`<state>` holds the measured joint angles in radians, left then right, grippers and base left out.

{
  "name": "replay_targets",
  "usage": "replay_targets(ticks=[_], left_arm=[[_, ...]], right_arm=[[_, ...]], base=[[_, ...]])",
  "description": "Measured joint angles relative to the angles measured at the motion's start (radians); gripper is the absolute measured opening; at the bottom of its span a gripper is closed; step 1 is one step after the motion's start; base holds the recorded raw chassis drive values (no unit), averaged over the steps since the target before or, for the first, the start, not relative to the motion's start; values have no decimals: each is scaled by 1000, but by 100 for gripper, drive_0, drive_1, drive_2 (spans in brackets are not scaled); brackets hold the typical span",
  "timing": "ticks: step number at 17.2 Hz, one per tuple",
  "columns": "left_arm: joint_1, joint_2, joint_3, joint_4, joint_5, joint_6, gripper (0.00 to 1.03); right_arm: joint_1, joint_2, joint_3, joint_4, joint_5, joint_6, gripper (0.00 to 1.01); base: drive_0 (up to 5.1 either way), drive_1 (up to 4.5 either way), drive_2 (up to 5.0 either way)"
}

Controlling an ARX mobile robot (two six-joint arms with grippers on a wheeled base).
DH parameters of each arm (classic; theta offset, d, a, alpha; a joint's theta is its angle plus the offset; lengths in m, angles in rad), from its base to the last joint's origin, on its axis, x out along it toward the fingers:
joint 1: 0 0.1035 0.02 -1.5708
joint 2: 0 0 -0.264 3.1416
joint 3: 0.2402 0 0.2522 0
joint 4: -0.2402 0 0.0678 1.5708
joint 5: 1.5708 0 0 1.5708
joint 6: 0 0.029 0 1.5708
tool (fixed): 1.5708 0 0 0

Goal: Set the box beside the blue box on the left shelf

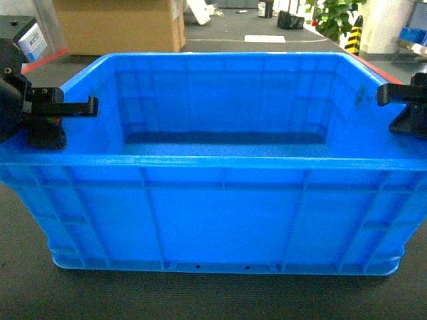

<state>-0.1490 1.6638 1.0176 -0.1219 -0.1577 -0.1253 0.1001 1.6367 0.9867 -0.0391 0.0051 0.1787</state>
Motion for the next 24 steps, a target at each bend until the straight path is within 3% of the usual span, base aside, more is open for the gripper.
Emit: replay_targets(ticks=[2, 6, 10, 13, 15, 19, 24], left_arm=[[0, -6, 0, 3, 28, -6, 10], [-16, -31, -34, 55, 19, -17, 9], [-50, -141, -113, 224, -37, -18, 8], [-54, -246, -179, 385, -60, -12, 8], [-55, -277, -231, 461, -71, -7, 8], [-52, -277, -273, 491, -69, -6, 8], [-47, -303, -278, 513, -71, 11, 8]], right_arm=[[5, 3, 0, 12, 14, 0, 17], [19, -3, -15, 54, 49, 4, 16], [47, -98, -65, 164, 124, 7, 14], [71, -194, -114, 312, 170, -23, 13], [77, -220, -148, 371, 179, -37, 13], [77, -225, -180, 369, 176, -37, 13], [74, -243, -181, 381, 135, -41, 10]], base=[[0, 0, 0], [0, 0, 0], [0, 0, 0], [0, 0, 0], [0, 0, 0], [0, 0, 0], [0, 0, 0]])
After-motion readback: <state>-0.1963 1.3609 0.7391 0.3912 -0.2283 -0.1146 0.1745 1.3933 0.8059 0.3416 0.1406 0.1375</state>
